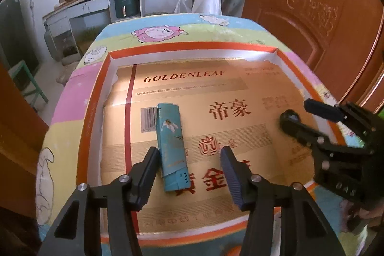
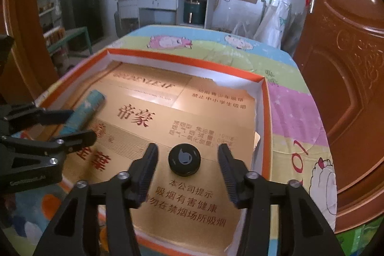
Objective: Organize rigid objects
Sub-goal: 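Release the teal tube in the tray with the left tool while the right tool releases the black cap, then withdraw both open tools from the tray back toward the remaining items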
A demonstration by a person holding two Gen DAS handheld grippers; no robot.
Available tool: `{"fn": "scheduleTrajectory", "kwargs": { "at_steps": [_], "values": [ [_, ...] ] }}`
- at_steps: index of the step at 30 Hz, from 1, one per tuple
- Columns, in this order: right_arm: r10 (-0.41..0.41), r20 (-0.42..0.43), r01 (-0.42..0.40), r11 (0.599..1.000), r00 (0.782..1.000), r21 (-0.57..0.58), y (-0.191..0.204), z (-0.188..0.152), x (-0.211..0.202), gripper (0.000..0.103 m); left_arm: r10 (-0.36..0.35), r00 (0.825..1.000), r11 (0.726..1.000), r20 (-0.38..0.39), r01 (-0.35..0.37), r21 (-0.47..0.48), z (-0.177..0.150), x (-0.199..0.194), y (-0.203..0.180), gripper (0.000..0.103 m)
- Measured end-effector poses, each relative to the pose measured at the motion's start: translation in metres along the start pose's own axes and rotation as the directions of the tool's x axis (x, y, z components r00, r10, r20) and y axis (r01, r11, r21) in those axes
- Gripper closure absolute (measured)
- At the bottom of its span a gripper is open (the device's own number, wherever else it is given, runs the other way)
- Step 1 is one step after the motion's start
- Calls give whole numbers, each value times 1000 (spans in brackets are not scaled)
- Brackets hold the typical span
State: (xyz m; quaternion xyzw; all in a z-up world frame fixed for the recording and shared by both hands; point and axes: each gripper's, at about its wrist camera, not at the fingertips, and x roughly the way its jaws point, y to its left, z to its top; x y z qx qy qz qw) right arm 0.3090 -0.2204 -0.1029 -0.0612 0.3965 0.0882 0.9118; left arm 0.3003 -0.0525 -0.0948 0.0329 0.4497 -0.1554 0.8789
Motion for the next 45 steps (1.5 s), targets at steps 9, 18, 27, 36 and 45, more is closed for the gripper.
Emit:
{"fn": "scheduleTrajectory", "kwargs": {
  "at_steps": [9, 18, 27, 36, 45],
  "values": [
    [6, 39, -8, 999, 999, 52, -6, -12, -26, 39, -12, 994, 1000, 107, 15, -26, -4, -35, -2, 50],
    [-6, 88, -1, 997, 996, 81, 0, -30, -75, 39, -44, 984, 997, 172, 54, -54, -15, -80, -1, 50],
    [-8, 94, -1, 996, 996, 92, 20, -55, -113, 39, -4, 977, 997, 214, 20, -73, -41, -119, -4, 50],
    [0, 102, -8, 997, 995, 72, 46, -76, -148, 39, -27, 975, 996, 220, 45, -79, -73, -145, -6, 50],
    [8, 106, -15, 998, 994, 63, 60, -90, -169, 39, 56, 965, 998, 255, -46, -44, -95, -175, -23, 50]
  ]
}}
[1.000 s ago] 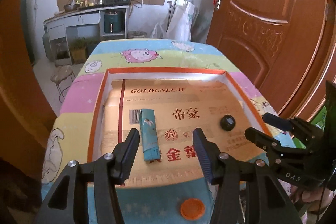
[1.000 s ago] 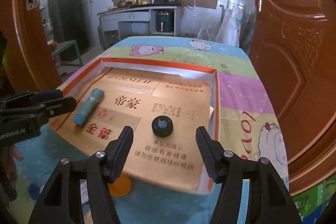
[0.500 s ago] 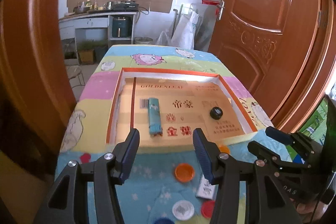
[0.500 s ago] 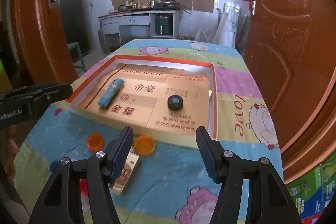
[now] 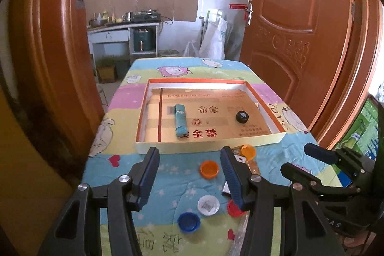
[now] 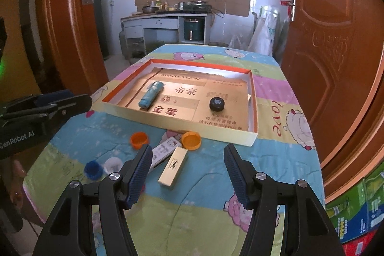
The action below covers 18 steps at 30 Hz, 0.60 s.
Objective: Organize rigid objects
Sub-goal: 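Withdraw both open tools from the tray back toward the remaining items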
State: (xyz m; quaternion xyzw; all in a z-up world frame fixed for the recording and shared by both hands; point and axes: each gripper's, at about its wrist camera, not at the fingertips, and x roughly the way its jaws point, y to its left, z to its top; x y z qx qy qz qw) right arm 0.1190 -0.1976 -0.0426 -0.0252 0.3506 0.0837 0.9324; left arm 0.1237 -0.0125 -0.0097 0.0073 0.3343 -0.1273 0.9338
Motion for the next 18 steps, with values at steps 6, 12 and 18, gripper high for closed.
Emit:
{"fn": "scheduleTrajectory", "kwargs": {
  "at_steps": [6, 12, 18],
  "values": [
    [0, -7, 0, 1000, 1000, 0, 5, -12, -9, 39, -5, 1000, 1000, -3, 5, -13, -14, -10, 3, 50],
    [22, -34, -22, 1000, 999, -5, 17, -31, -12, 39, 0, 1000, 999, -14, 0, -48, -31, -13, 16, 50],
    [55, -72, -55, 998, 996, 7, 33, -49, -9, 39, 7, 1000, 998, -22, -9, -59, -48, -14, 25, 50]
  ]
}}
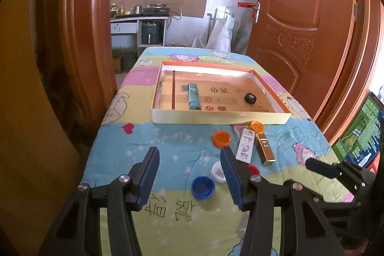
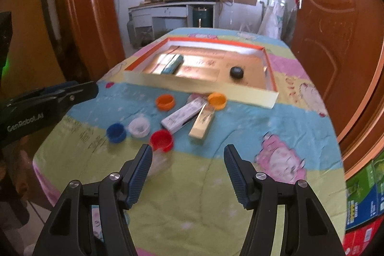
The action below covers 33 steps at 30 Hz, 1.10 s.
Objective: Organize rigid objects
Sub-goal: 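Withdraw both open tools from the tray back toward the remaining items, then grasp the glitter GLOSS tube with the right tool while the left tool grasps the blue cap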
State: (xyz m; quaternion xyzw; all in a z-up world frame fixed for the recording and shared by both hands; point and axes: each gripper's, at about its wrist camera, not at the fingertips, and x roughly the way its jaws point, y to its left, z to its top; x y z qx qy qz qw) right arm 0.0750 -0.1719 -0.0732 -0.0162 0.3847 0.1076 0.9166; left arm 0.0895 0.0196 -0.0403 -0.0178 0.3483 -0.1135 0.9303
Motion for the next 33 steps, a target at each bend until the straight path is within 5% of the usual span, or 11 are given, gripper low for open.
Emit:
{"fn": "scheduleTrajectory", "kwargs": {
  "at_steps": [6, 14, 22, 33],
  "values": [
    [30, -34, -28, 998, 999, 59, 21, -10, 11, 39, 6, 1000, 1000, -9, -6, 6, -13, 0, 5, 50],
    [-23, -69, 35, 983, 997, 183, 43, -13, 28, 39, -4, 1000, 1000, -10, 4, 23, -21, 0, 10, 50],
    [-91, -105, 99, 992, 990, 73, 73, -22, 43, 39, -71, 997, 997, -42, 73, 36, -29, 7, 18, 50],
    [-75, -88, 80, 995, 993, 58, 48, -30, 31, 81, -116, 983, 981, -141, 136, 136, -41, 35, -8, 50]
  ]
}}
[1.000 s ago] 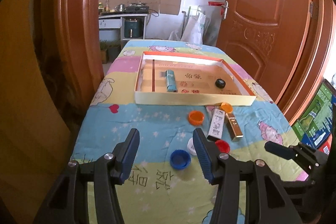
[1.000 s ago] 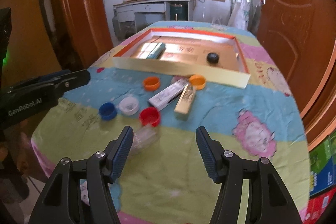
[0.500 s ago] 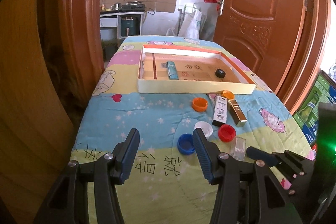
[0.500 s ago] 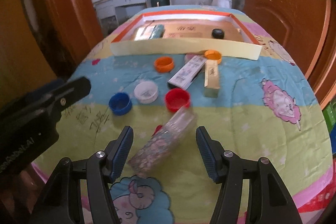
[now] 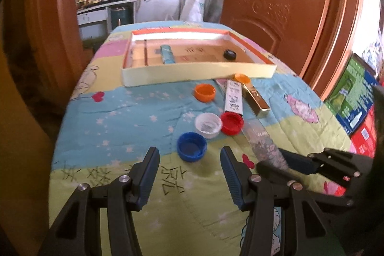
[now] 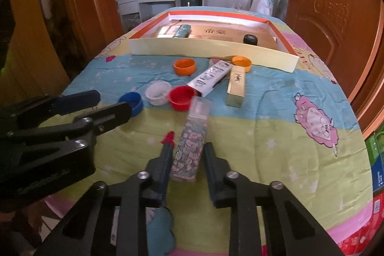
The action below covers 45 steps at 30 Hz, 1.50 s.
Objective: Organize rigid objects
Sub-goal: 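Grasp the glitter GLOSS tube with the right tool while the left tool grasps the blue cap, then carry the GLOSS tube with the right tool while the left tool carries the blue cap to the tray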
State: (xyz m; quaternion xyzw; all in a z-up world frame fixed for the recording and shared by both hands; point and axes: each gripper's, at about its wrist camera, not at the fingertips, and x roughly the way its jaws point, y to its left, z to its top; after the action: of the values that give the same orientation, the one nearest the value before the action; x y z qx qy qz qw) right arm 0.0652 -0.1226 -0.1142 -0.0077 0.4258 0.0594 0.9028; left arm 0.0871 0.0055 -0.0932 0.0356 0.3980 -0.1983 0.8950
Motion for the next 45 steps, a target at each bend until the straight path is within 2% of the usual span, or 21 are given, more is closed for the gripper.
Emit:
{"fn": "scheduleTrajectory", "kwargs": {
  "at_steps": [3, 5, 10, 17, 26, 36, 38, 41, 42, 43, 45],
  "values": [
    [-4, 1, 4, 1000, 1000, 2, -8, -3, -3, 83, 17, 1000, 1000, -19, -17, 23, 1, 10, -4, 50],
    [-7, 3, 7, 1000, 1000, -2, -12, -4, -5, 83, 26, 999, 999, -27, -26, 28, 1, 14, -5, 60],
    [-3, 11, 4, 1000, 1000, -15, -14, -6, -5, 83, 50, 999, 999, -17, -50, 4, 0, 21, 0, 72],
    [6, 18, -6, 1000, 1000, -18, -17, -7, -6, 83, -3, 1000, 998, 5, 4, -62, -1, 19, 11, 73],
    [16, 29, -16, 1000, 999, 4, -26, -8, -11, 83, 48, 999, 997, 10, -48, -58, 2, 12, 6, 73],
    [26, 81, -29, 999, 996, 38, -48, -2, -31, 83, 53, 997, 998, 51, -50, -46, 17, -7, -6, 72],
    [29, 75, -32, 999, 997, 37, -51, -1, -31, 83, 53, 997, 998, 52, -50, -42, 18, -8, -7, 72],
    [42, 24, -42, 999, 999, 12, -52, -4, -20, 83, 50, 998, 998, 46, -48, -42, 18, -8, -8, 72],
    [43, 5, -43, 999, 999, 7, -51, -6, -15, 82, 47, 998, 998, 44, -45, -44, 18, -8, -8, 72],
    [42, -12, -42, 999, 999, 0, -51, -7, -11, 76, 46, 998, 998, 43, -44, -45, 18, -7, -8, 72],
    [40, 4, -40, 999, 999, -27, -47, -7, -11, 55, 48, 998, 998, 43, -46, -44, 18, -7, -8, 72]
  ]
}}
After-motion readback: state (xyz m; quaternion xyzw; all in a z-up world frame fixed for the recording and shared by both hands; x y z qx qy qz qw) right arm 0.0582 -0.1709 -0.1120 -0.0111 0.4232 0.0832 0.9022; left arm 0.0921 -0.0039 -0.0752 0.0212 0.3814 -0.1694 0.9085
